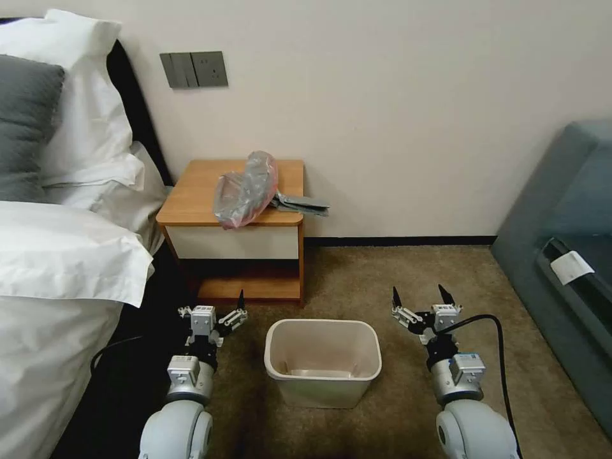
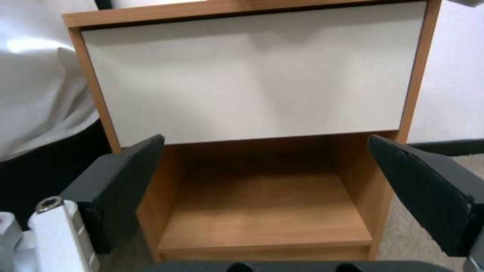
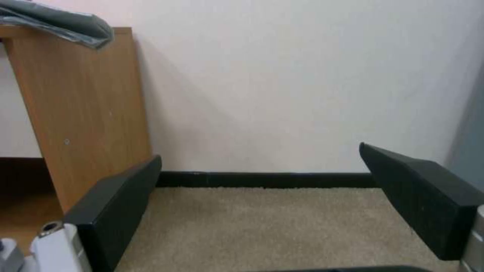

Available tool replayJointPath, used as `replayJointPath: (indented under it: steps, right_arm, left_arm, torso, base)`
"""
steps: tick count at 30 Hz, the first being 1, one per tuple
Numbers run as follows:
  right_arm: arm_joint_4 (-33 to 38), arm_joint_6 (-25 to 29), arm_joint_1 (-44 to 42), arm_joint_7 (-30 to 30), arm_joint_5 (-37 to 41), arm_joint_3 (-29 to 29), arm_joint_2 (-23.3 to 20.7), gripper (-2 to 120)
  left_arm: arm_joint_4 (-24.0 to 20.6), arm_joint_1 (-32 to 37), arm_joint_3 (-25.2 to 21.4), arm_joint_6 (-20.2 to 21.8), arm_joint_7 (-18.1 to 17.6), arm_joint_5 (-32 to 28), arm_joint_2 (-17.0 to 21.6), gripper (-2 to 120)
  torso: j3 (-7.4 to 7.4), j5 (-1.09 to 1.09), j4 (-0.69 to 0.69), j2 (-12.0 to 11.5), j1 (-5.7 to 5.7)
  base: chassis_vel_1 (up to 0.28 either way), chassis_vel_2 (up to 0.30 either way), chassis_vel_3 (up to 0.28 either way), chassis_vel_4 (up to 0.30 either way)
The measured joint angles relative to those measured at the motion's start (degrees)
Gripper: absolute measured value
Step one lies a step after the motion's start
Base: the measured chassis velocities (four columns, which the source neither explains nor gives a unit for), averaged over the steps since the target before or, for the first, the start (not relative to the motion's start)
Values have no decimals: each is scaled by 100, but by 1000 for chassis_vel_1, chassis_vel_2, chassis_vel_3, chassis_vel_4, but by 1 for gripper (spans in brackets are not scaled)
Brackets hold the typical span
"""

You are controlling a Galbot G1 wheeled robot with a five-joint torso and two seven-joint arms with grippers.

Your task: Pick up the garbage bag from the table and place it over the trash can.

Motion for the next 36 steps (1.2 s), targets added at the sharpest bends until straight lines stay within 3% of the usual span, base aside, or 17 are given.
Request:
replayJointPath:
  steps: [19, 22, 26, 27, 29, 32, 36]
  right_arm:
    - [165, -65, -52, 2, 28, 1, 28, 100]
    - [919, -364, -285, 53, 190, 9, 173, 100]
    - [1151, -459, -362, 69, 238, 12, 220, 100]
    - [1573, -633, -498, 102, 328, 18, 305, 100]
    - [1764, -708, -558, 115, 371, 20, 340, 100]
    - [2506, -1012, -796, 172, 539, 27, 489, 100]
    - [2669, -1115, -907, 197, 676, -20, 495, 100]
  left_arm:
    - [-51, 23, -24, 17, 0, -22, 3, 100]
    - [-573, 274, -281, 199, 1, -319, 59, 100]
    - [-770, 370, -380, 270, -1, -428, 80, 100]
    - [-1090, 520, -536, 389, -9, -612, 113, 100]
    - [-1239, 592, -612, 445, -11, -699, 130, 100]
    - [-1844, 886, -912, 664, -26, -1041, 195, 100]
    - [-2117, 1015, -1046, 763, -34, -1197, 225, 100]
  torso:
    - [0, 0, -1, 0, 0]
    - [0, -1, 0, 0, 0]
    - [0, -1, 0, 0, 0]
    - [0, -1, 0, 0, 0]
    - [0, 0, 0, 0, 0]
    - [0, -1, -1, 0, 0]
    - [-1, -3, 0, 0, 1]
  base:
    - [0, 0, 0, 0]
    - [0, 0, 0, 0]
    - [0, 0, 0, 0]
    - [0, 0, 0, 0]
    - [0, 0, 0, 0]
    - [0, 0, 0, 0]
    - [0, 0, 0, 0]
